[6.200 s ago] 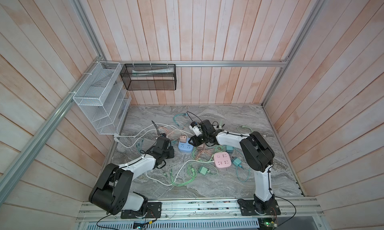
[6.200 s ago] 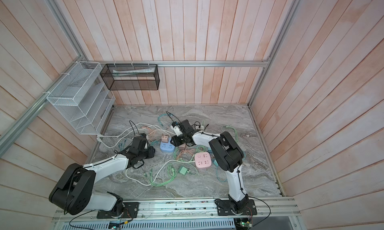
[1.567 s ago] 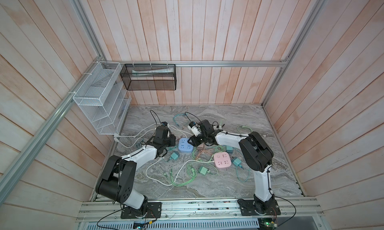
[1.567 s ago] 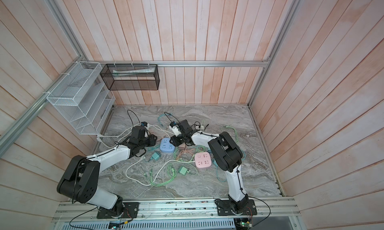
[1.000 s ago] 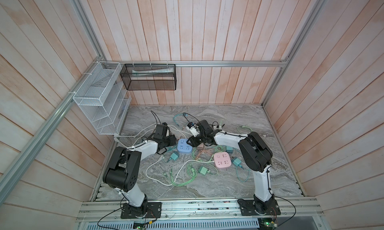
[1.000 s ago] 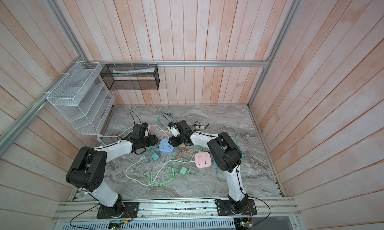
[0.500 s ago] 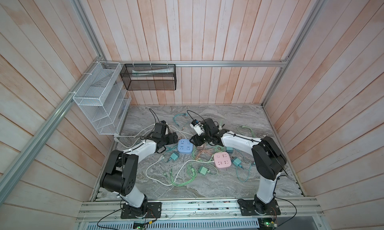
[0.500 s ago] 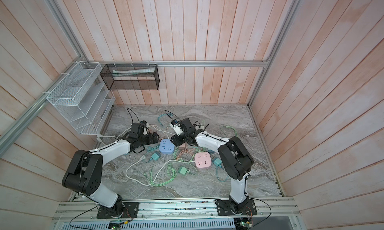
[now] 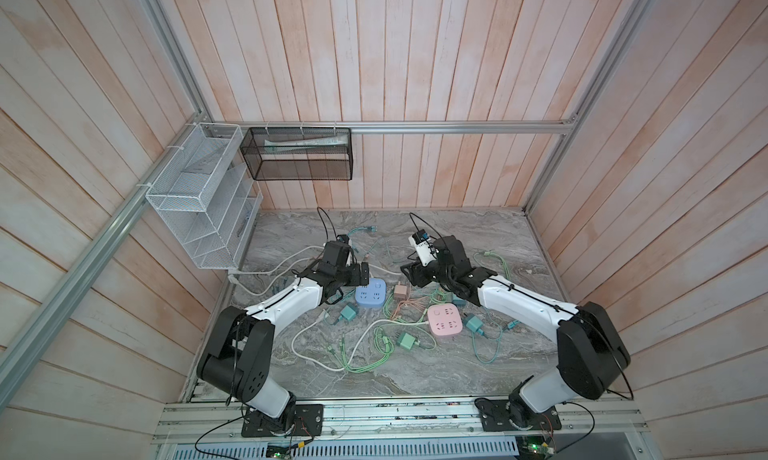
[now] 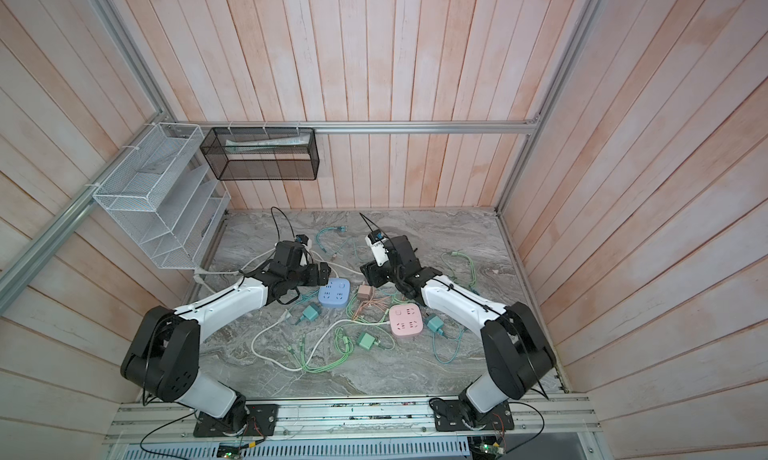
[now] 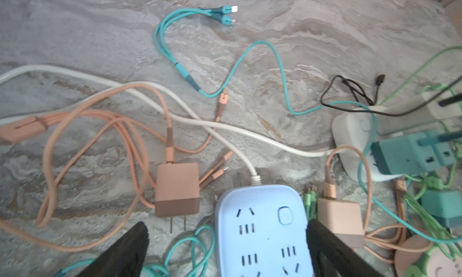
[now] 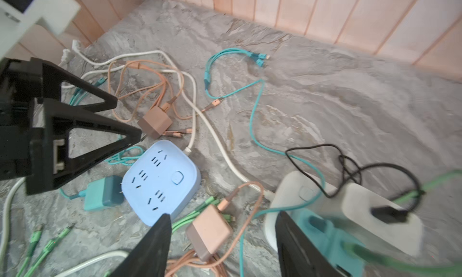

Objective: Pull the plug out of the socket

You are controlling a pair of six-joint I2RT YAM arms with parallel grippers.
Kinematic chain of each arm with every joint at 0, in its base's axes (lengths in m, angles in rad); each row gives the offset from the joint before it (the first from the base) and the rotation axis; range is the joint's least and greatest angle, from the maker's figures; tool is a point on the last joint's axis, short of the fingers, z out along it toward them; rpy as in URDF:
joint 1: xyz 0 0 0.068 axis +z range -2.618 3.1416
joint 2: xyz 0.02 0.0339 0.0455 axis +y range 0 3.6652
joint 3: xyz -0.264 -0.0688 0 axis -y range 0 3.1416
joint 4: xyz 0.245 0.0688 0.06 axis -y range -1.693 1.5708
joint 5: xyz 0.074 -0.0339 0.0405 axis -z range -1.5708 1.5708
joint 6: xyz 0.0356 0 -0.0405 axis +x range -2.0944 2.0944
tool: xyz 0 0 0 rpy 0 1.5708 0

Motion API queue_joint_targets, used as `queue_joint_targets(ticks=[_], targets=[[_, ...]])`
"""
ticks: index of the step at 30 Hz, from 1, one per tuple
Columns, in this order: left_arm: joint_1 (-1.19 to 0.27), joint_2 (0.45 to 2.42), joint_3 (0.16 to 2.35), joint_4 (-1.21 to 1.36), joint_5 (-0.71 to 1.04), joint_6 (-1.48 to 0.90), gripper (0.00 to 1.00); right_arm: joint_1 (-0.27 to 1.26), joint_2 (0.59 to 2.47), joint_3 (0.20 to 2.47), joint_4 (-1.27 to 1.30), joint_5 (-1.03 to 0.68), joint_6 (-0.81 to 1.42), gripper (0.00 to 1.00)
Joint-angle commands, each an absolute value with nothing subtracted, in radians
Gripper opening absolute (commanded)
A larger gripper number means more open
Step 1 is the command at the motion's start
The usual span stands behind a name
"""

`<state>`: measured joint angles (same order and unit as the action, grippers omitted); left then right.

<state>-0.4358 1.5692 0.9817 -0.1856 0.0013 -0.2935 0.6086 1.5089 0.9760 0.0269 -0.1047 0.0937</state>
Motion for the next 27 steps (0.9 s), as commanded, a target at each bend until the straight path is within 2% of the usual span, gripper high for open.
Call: queue_joint_targets(ticks=[1, 13, 21, 27], targets=[[-0.474, 1.605, 1.041, -0.149, 0.026, -0.206, 1.0, 0.565, 1.424, 0.898, 0.116, -0.033, 0.138, 0.65], [-0.615, 1.847, 1.262, -0.074, 0.225, -0.004, 1.0, 0.314, 1.331, 0.707, 0.131, -0.135, 0.228, 0.63], [-0.644, 1.969, 1.353, -0.054, 0.362, 0.106, 0.94, 0.231, 1.446, 0.713, 0.146, -0.281, 0.254, 0.53], [-0.645, 2.028, 1.399, -0.06, 0.4, 0.149, 0.88, 0.218, 1.556, 0.774, 0.161, -0.379, 0.256, 0.5]])
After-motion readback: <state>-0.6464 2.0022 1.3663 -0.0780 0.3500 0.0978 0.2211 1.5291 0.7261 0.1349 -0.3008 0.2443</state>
